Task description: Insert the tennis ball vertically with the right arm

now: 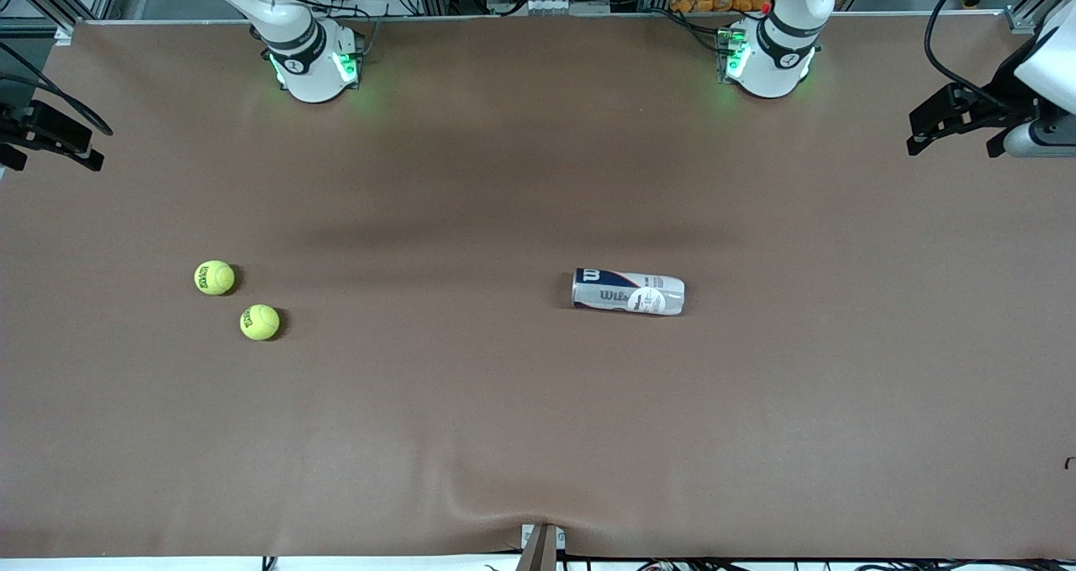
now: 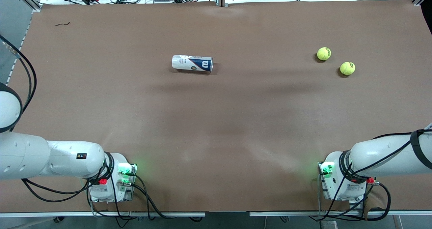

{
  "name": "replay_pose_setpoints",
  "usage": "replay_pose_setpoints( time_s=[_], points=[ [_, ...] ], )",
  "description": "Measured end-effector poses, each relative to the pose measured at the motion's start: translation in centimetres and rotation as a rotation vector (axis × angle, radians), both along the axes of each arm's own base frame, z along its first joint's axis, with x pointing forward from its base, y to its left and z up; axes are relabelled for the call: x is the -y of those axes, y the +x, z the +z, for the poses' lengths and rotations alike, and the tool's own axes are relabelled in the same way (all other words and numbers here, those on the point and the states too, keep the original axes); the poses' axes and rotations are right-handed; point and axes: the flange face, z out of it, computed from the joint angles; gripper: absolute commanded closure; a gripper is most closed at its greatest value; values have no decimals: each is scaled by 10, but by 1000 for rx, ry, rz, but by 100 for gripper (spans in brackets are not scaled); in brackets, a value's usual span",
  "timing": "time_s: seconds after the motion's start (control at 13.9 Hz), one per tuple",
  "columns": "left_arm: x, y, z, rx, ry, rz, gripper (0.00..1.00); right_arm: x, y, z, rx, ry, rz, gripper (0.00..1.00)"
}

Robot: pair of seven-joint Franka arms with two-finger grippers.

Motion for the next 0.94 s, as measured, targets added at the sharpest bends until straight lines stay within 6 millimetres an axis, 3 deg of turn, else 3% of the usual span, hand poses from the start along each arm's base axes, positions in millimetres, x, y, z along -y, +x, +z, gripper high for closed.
replay_pose_setpoints(
  time_s=[0.94],
  points=[
    [1,7,-11,-24,1,-3,0,1,0,0,0,0,-2,0]
  ],
)
